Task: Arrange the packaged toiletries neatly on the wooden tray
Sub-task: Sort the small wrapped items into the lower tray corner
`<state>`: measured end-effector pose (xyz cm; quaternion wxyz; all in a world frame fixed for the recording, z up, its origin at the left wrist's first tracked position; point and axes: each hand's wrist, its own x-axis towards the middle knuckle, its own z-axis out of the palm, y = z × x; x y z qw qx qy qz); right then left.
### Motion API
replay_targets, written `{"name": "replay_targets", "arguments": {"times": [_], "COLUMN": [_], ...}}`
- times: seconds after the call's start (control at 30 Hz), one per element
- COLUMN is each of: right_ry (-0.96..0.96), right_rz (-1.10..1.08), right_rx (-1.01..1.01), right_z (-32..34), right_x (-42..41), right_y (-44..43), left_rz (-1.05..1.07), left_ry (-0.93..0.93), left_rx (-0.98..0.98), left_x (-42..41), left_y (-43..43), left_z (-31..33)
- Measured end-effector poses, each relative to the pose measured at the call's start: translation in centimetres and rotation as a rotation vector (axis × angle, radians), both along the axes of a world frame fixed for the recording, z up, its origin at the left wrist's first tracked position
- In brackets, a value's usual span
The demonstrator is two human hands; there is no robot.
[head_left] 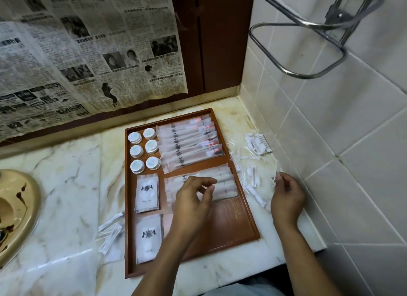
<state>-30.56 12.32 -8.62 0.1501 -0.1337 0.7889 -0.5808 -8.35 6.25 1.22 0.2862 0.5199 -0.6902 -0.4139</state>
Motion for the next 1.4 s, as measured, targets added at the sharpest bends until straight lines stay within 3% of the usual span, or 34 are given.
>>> {"name": "replay_targets", "arguments": {"times": [0.13, 0.27, 0.4, 0.5, 0.63, 0.77, 0.97, 1.1, 1.2, 1.4], "right_ry": [-0.335, -0.437, -0.474, -0.502, -0.656, -0.605, -0.398, -0.392, -0.368, -0.388], "right_rz": [0.077, 0.268, 0.355, 0.324, 0.122, 0.194, 0.589, 0.785, 0.792, 0.582], "right_rx": [-0.138, -0.186, -0.178, -0.175, -0.247, -0.204, -0.032, 0.035, 0.016, -0.157], "right_z": [3.7, 7.5, 8.4, 8.8, 8.4, 7.7, 9.9, 11.7, 12.5, 13.0], "right_x": [0.8, 2.3, 2.8, 2.4, 0.5, -1.5, -1.3, -1.3, -1.0, 2.2], "right_y": [0.1, 0.4, 0.8, 0.9, 1.0, 1.3, 1.6, 2.0, 2.2, 2.1], "left_rz": [-0.009, -0.032, 0.021, 0.091, 0.25, 0.295, 0.184, -0.012, -0.099, -0.15], "left_ry": [0.079, 0.196, 0.236, 0.284, 0.405, 0.484, 0.364, 0.205, 0.155, 0.2], "left_rx": [0.165, 0.345, 0.351, 0.373, 0.46, 0.468, 0.354, 0.219, 0.22, 0.291], "left_x": [-3.3, -6.6, -7.8, -7.5, -6.3, -5.8, -7.1, -7.5, -6.9, -4.5], "left_y": [-0.4, -0.4, -0.5, -0.5, -0.7, -0.7, -0.4, 0.2, 0.7, 0.9], "left_z": [0.0, 0.6, 0.6, 0.6, 0.2, 0.9, 2.2, 2.9, 2.8, 3.5]}}
